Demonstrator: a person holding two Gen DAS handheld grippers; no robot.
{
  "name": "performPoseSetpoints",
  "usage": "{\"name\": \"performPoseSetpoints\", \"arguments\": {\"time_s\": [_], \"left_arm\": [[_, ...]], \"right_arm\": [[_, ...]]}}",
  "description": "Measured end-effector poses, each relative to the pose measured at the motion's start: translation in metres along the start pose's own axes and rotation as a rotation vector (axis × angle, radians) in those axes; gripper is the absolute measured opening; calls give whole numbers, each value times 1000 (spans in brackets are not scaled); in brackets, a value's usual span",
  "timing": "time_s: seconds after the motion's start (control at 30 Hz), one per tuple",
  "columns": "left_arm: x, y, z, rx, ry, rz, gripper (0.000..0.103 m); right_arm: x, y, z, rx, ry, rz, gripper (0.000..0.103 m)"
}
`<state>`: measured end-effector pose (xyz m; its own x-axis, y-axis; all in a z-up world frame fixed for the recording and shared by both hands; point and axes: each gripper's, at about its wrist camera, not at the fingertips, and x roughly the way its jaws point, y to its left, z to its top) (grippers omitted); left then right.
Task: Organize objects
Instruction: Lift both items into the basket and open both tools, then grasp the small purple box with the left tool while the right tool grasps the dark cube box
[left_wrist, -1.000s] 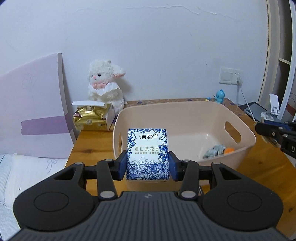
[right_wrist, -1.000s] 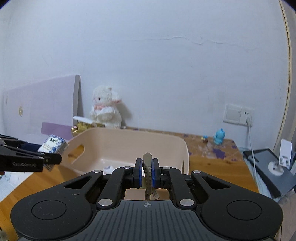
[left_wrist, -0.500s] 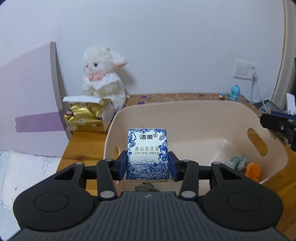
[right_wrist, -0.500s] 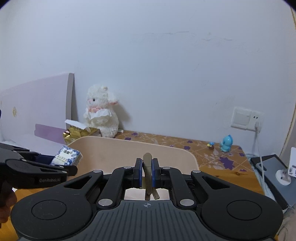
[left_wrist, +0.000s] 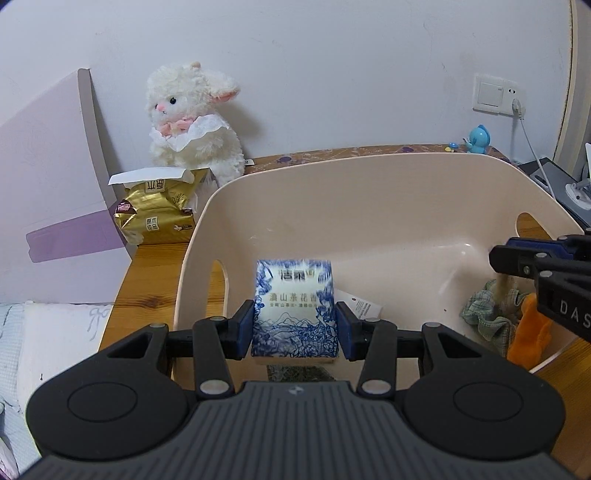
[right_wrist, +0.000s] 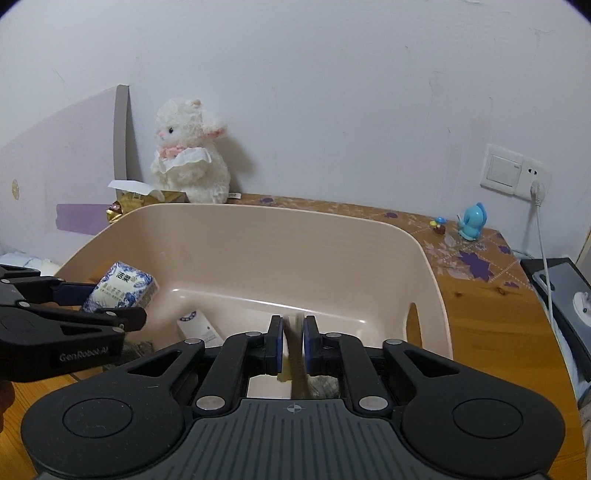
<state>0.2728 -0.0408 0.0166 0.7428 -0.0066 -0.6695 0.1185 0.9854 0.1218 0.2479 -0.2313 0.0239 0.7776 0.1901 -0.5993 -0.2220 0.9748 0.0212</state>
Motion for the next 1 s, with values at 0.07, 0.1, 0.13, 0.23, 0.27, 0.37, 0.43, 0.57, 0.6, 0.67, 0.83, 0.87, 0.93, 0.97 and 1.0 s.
{"name": "performPoseSetpoints", "arguments": {"time_s": [0.07,0.1,0.13,0.23,0.27,0.37,0.43,0.57,0.6,0.67,0.83,0.87,0.93,0.97,1.0], "left_arm": [[-3,-1,0,2,-8,7,48],[-5,-1,0,4,-13,9,48],[-8,-2,1,3,-16,9,49],[-18,-3,2,0,-38,9,68],[-23,-3,2,0,-50,11,71],[-36,-5,2,1,-68,8,73],[-46,-5,1,2,-78,13,79],[-65,-4,-6,-6,-90,14,81],[-69,-3,-8,-9,-90,13,81],[-77,0,-13,-12,-94,13,82],[-100,7,-27,-29,-110,14,85],[-104,8,-30,-33,-112,15,86],[-110,11,-37,-36,-114,18,88],[-112,12,-40,-35,-110,21,88],[-114,12,-44,-33,-105,24,88]], "right_arm": [[-5,-1,0,-4,-13,-6,30],[-9,-1,1,-3,-21,-5,38],[-12,-1,1,0,-27,-7,42],[-25,-4,3,13,-51,-10,58],[-30,-5,3,15,-56,-9,58],[-43,-6,2,15,-66,-10,63],[-52,-6,0,15,-75,-9,65],[-71,-5,-6,14,-91,-4,71],[-76,-4,-7,12,-93,-2,72],[-84,-2,-10,5,-98,0,73],[-104,6,-19,-9,-109,9,77],[-107,8,-22,-11,-109,11,78],[-112,13,-27,-16,-105,16,79],[-113,15,-30,-17,-101,18,79],[-114,17,-34,-18,-97,19,80]]}}
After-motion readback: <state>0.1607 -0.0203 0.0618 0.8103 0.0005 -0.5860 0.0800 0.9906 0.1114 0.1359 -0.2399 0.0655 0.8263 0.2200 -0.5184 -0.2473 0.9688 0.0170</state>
